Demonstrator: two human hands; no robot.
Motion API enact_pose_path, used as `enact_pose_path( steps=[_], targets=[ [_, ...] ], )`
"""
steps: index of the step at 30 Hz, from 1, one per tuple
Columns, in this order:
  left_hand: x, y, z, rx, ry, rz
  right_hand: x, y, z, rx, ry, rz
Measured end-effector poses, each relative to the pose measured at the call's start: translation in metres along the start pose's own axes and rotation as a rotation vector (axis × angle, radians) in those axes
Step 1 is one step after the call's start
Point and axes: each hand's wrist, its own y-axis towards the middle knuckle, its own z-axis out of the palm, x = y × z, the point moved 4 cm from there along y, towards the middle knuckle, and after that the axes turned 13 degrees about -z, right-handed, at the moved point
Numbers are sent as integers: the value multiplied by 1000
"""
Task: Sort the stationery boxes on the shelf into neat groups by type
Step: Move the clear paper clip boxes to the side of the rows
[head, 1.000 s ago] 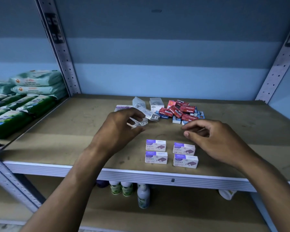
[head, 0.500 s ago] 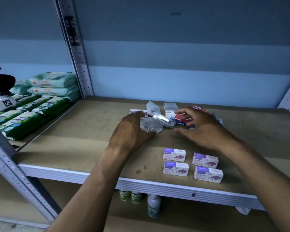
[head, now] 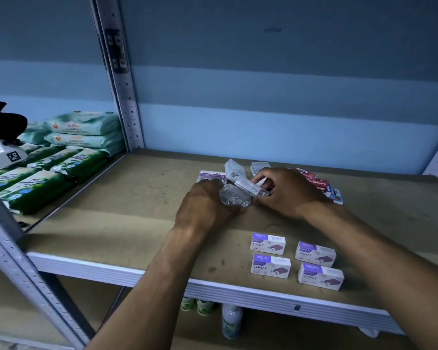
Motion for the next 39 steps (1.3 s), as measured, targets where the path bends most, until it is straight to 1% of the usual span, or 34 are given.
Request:
enact_pose_path(
  steps=[5,9,14,17,19,23,30,33,39],
  targets=[
    [-6,-4,-2,-29,-87,35,3,-10,-9,-108,18,79],
    [-13,-3,-8,-13,-148,74,-3,-33,-23,-173,97,138],
    [-18,-5,-15,-30,-117,76,-15,-67,-35,-208,231,243],
    [-22,-8,-17,-27,-99,102,-22,-82,-38,-233,297,271],
    [-26,-11,-18,-29,-96,120,-25,-88,-35,-219,300,273],
    [-30,-14,-20,-82,-57,164,-28,-97,-31,-169,263,256],
    [-25,-15,-7,-36,38,83,-31,-104,-30,-149,293,223],
    [-25,-16,-6,-20,12,53,-31,-104,-29,-126,258,210],
    [-19,-17,-9,69,-80,52,-30,-102,-29,-121,217,195]
  ],
)
